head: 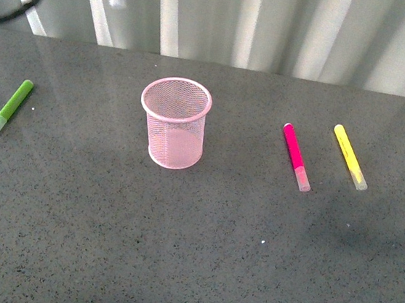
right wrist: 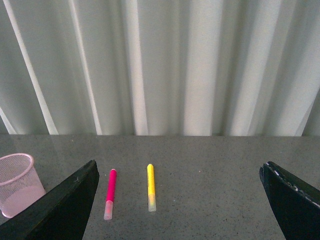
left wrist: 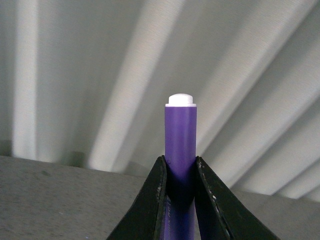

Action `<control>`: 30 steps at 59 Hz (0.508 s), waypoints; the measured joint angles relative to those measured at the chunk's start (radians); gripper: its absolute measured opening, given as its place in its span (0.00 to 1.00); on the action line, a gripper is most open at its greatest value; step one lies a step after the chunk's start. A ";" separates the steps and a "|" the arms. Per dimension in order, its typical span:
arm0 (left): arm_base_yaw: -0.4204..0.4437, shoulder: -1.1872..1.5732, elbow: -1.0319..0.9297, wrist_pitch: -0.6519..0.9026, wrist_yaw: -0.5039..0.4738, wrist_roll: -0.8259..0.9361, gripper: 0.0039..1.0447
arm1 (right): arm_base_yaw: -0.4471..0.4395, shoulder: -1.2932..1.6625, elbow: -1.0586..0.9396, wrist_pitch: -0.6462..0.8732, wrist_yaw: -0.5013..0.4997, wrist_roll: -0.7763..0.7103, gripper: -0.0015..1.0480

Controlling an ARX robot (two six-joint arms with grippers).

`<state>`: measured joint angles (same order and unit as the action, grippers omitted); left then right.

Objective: Insert purple and pink pens into pink cup

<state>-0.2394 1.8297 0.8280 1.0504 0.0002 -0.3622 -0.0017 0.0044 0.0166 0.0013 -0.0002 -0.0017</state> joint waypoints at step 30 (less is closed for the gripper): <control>-0.244 0.257 -0.010 0.298 -0.245 0.078 0.12 | 0.000 0.000 0.000 0.000 0.000 0.000 0.93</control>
<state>-0.4831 2.0869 0.8177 1.3483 -0.2451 -0.2840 -0.0017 0.0044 0.0166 0.0017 -0.0006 -0.0017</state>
